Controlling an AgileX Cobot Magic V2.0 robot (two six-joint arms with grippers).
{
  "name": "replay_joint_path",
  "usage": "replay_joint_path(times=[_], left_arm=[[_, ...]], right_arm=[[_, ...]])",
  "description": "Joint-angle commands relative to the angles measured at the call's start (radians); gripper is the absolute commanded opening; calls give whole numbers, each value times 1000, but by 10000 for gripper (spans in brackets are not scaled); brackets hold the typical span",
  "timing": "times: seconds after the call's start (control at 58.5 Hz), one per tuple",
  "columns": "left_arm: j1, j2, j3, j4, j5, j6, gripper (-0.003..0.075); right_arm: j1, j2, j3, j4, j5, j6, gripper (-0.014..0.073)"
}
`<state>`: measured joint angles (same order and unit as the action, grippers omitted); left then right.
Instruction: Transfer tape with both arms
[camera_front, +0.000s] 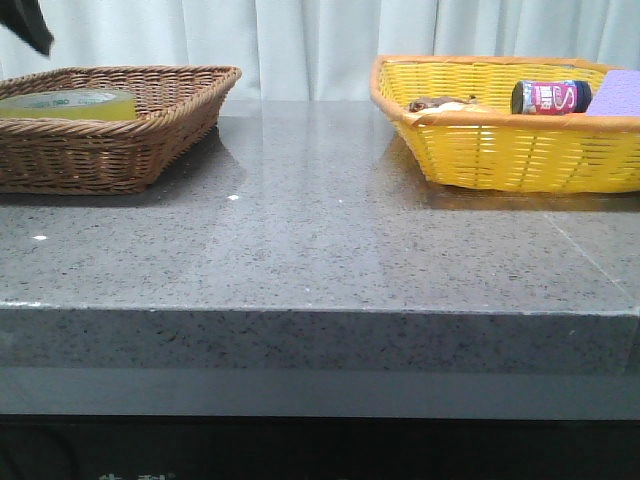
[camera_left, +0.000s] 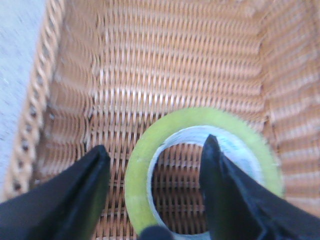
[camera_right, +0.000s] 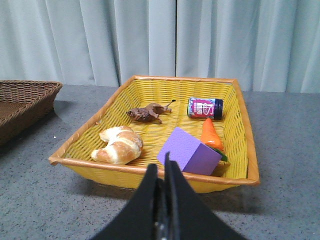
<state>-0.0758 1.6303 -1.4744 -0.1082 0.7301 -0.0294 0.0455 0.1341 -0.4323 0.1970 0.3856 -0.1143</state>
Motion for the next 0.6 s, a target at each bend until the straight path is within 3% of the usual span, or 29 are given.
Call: replay_joint_path(times=[0.0,0.188,0.581], left_arm=[[1,-106,-31,-1,-56,-5,287],[1,-238,50,1,-129,-5,-21],[1,-651,449,30,-355,-5,-20]], right_arm=[[-1,13,-24,3,-91,-3,-120],[-1,13,-24,3,-90,-3,-120],[-1,13,-24,3,-90,-3,-120]])
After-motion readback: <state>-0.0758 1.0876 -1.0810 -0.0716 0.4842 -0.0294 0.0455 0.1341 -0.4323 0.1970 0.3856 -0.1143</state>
